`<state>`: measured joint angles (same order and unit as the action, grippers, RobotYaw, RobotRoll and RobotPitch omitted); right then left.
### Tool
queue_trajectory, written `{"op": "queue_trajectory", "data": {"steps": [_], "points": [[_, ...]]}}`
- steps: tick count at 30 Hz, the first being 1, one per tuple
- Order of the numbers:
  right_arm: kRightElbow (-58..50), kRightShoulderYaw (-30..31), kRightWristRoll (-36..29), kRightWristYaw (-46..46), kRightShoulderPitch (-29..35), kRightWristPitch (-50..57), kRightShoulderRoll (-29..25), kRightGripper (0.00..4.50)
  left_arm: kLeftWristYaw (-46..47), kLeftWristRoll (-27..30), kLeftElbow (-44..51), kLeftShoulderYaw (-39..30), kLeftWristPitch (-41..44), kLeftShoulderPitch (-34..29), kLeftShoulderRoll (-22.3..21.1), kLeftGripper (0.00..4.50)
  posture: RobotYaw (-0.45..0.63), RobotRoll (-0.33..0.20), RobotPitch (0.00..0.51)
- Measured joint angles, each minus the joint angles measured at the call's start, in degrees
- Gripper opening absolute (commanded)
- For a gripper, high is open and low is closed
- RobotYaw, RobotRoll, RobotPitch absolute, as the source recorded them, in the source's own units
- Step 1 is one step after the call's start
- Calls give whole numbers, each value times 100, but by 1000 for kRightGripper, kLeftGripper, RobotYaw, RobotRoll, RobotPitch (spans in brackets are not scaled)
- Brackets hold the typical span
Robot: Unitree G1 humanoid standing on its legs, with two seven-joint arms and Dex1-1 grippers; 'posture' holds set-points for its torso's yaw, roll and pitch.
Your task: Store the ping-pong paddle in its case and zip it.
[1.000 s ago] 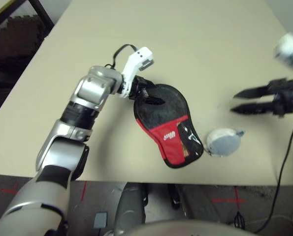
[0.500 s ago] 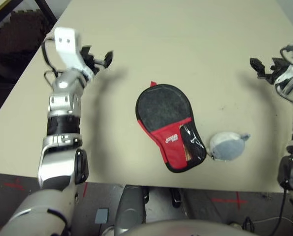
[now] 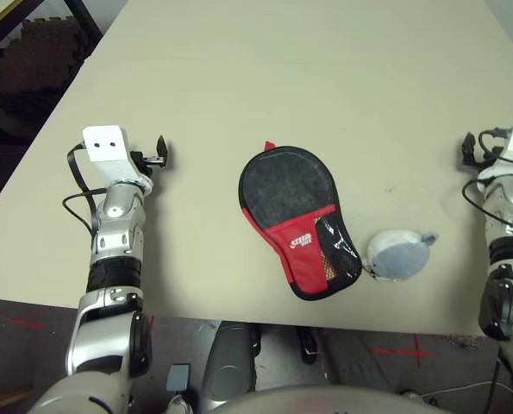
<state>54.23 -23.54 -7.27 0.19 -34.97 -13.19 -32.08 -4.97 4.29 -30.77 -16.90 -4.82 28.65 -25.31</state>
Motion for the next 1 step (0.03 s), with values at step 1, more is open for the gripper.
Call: {"op": "queue_trajectory", "data": {"steps": [1], "points": [[-32, -11, -16, -86, 69, -58, 10, 4455, -10, -2, 28, 26, -14, 6, 0, 4500, -143, 0, 208]]}}
